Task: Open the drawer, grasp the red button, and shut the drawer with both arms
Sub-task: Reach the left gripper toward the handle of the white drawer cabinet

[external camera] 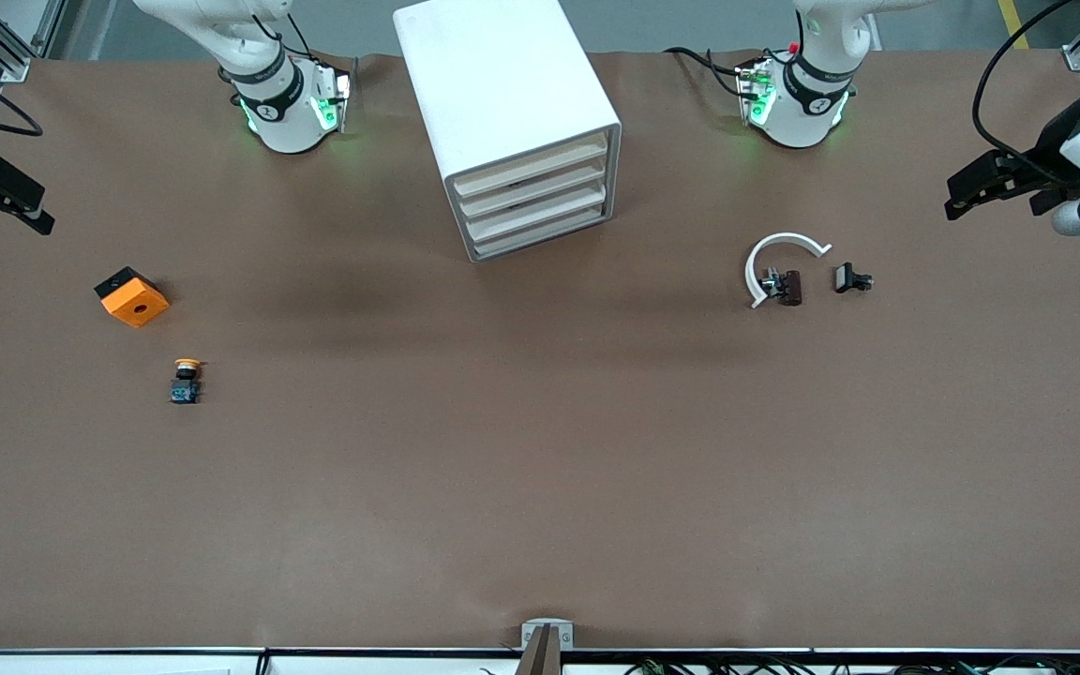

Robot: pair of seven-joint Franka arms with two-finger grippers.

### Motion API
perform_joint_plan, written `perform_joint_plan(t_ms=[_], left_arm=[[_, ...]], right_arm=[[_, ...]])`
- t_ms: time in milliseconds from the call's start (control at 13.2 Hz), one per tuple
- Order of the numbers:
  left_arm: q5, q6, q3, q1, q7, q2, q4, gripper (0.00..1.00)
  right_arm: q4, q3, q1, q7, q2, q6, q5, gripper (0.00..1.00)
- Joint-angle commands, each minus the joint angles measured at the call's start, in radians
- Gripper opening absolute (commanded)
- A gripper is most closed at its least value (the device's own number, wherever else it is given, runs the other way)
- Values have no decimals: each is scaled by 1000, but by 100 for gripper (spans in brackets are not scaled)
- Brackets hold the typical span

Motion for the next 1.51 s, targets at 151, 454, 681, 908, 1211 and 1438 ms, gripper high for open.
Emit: perform_joint_plan(t_ms=[151, 454, 681, 908, 1211, 1438], left_arm=[[3, -17, -2, -2, -15, 6, 29, 100], [5, -17, 0, -5, -12, 93, 67, 100], [5, -15, -5, -17, -16, 230, 103, 100], [-10, -14, -6, -19, -22, 342, 124, 100], [-140, -12, -8, -62, -388, 469, 123, 100], [-265, 29, -8, -126, -742, 586, 130, 100]], right_arm=[[22, 11, -19, -7, 10, -14, 8, 100], [22, 11, -14, -6, 10, -12, 8, 100], [22, 11, -14, -6, 10, -12, 7, 100], [22, 11, -14, -7, 10, -9, 5, 100], [20, 14, -10, -9, 12, 3, 5, 100], [-13, 17, 6, -9, 4, 6, 2, 100]])
